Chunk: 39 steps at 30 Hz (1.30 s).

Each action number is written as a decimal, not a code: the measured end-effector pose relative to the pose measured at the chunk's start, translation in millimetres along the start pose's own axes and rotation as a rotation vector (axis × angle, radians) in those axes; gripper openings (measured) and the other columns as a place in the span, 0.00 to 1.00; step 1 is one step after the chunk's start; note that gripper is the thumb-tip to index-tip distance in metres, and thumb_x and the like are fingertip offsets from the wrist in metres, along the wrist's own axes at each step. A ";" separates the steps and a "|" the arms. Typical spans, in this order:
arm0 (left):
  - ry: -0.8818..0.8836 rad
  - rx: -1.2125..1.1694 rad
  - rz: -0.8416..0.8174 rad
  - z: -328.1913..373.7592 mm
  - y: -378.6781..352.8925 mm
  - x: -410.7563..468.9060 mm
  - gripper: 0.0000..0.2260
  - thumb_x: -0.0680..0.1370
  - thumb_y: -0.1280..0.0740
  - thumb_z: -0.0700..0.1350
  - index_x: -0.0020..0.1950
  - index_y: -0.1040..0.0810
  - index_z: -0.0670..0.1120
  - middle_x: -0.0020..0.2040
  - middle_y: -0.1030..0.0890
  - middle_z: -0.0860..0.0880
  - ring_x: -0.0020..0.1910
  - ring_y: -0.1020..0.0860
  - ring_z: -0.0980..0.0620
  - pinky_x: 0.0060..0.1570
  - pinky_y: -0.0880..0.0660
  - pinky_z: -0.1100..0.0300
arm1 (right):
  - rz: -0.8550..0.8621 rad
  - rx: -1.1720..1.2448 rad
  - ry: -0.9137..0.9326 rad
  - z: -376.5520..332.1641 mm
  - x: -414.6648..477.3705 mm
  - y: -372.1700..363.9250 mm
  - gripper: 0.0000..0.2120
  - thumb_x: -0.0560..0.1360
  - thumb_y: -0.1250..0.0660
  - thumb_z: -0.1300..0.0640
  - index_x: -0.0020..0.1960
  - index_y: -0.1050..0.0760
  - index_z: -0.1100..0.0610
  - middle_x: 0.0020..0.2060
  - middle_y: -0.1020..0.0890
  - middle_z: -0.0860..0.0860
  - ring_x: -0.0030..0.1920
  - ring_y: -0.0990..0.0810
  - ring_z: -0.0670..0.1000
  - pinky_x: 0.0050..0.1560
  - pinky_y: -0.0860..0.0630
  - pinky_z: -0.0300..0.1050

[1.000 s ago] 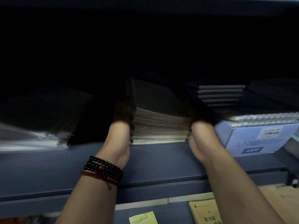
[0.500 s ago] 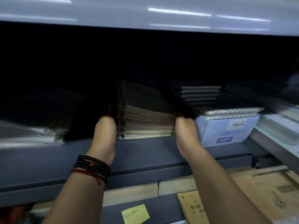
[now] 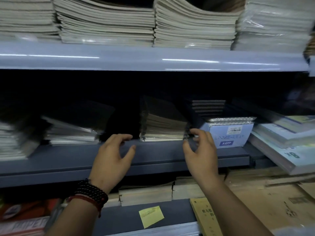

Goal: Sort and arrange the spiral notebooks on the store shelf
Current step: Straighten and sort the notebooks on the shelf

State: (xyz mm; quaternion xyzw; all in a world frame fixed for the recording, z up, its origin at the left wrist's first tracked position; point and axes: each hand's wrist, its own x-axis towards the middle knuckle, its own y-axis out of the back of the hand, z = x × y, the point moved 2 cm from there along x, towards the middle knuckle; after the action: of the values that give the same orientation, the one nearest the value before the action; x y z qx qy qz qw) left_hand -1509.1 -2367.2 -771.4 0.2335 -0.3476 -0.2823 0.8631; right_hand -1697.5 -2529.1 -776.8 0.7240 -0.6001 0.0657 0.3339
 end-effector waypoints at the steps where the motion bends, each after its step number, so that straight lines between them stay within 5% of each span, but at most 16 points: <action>1: 0.005 0.019 0.000 -1.2 5.9 -4.2 0.13 0.79 0.30 0.50 0.63 0.22 0.53 0.58 0.22 0.59 0.57 0.24 0.60 0.52 0.31 0.69 | -0.025 -0.025 0.052 -5.6 -2.8 0.6 0.17 0.78 0.32 0.56 0.66 0.27 0.52 0.58 0.27 0.45 0.59 0.26 0.45 0.61 0.26 0.45; 7: 0.042 0.106 0.082 -22.5 45.0 -26.0 0.14 0.79 0.30 0.50 0.64 0.22 0.52 0.60 0.23 0.58 0.58 0.25 0.59 0.56 0.28 0.63 | -0.255 -0.064 0.260 -35.3 -30.3 -29.1 0.15 0.79 0.33 0.52 0.65 0.27 0.48 0.59 0.28 0.40 0.61 0.28 0.41 0.59 0.31 0.32; 18: 0.232 0.240 0.241 -119.4 112.0 -15.7 0.17 0.77 0.29 0.44 0.66 0.23 0.46 0.60 0.24 0.52 0.61 0.26 0.52 0.62 0.32 0.61 | -0.510 0.015 0.402 -82.3 -33.7 -144.3 0.16 0.79 0.33 0.50 0.66 0.27 0.48 0.57 0.30 0.37 0.61 0.29 0.40 0.63 0.29 0.39; 22: 0.377 0.250 0.287 -153.8 117.7 7.6 0.24 0.75 0.28 0.43 0.69 0.27 0.39 0.65 0.24 0.40 0.65 0.26 0.41 0.66 0.30 0.51 | -0.586 -0.034 0.305 -97.2 -21.3 -187.1 0.19 0.77 0.31 0.45 0.66 0.29 0.48 0.56 0.30 0.42 0.57 0.29 0.42 0.53 0.33 0.33; 24: 0.415 0.179 0.277 -163.5 117.2 21.9 0.26 0.74 0.27 0.43 0.69 0.30 0.38 0.64 0.23 0.40 0.65 0.25 0.40 0.66 0.28 0.48 | -0.571 -0.076 0.220 -104.0 -15.1 -202.0 0.18 0.75 0.28 0.43 0.56 0.28 0.52 0.50 0.27 0.46 0.53 0.26 0.47 0.48 0.30 0.38; 28: 0.507 -0.026 0.234 -176.5 114.1 48.7 0.25 0.65 0.27 0.54 0.58 0.28 0.46 0.50 0.18 0.46 0.51 0.19 0.45 0.54 0.21 0.45 | -0.571 -0.016 0.057 -112.0 -5.1 -226.1 0.21 0.71 0.23 0.45 0.33 0.31 0.54 0.29 0.27 0.46 0.30 0.28 0.44 0.25 0.36 0.33; 32: 0.543 -0.075 0.219 -183.1 113.8 63.0 0.17 0.65 0.23 0.47 0.47 0.20 0.38 0.36 0.19 0.46 0.34 0.21 0.48 0.33 0.25 0.55 | -0.705 0.055 -0.040 -116.3 -0.3 -237.1 0.18 0.68 0.21 0.45 0.37 0.21 0.59 0.35 0.17 0.54 0.37 0.17 0.53 0.33 0.26 0.46; 36: 0.476 -0.209 0.089 -185.3 106.9 62.9 0.25 0.57 0.20 0.48 0.52 0.20 0.44 0.50 0.13 0.46 0.51 0.15 0.47 0.55 0.19 0.44 | -0.685 0.146 -0.150 -104.5 3.0 -229.1 0.15 0.66 0.19 0.50 0.37 0.21 0.59 0.33 0.18 0.50 0.35 0.19 0.50 0.34 0.26 0.47; 39: 0.397 -0.165 -0.004 -180.7 98.9 65.0 0.27 0.58 0.18 0.56 0.52 0.20 0.47 0.51 0.14 0.52 0.53 0.16 0.53 0.60 0.21 0.47 | -0.637 0.133 -0.170 -94.5 12.3 -211.1 0.21 0.65 0.19 0.46 0.39 0.20 0.64 0.32 0.20 0.52 0.34 0.21 0.50 0.34 0.30 0.43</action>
State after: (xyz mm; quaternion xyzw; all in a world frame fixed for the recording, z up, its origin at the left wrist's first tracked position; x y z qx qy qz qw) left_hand -1305.8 -2299.8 -799.1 0.2138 -0.1463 -0.2599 0.9302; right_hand -1472.6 -2474.0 -783.5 0.8982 -0.3638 -0.0633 0.2384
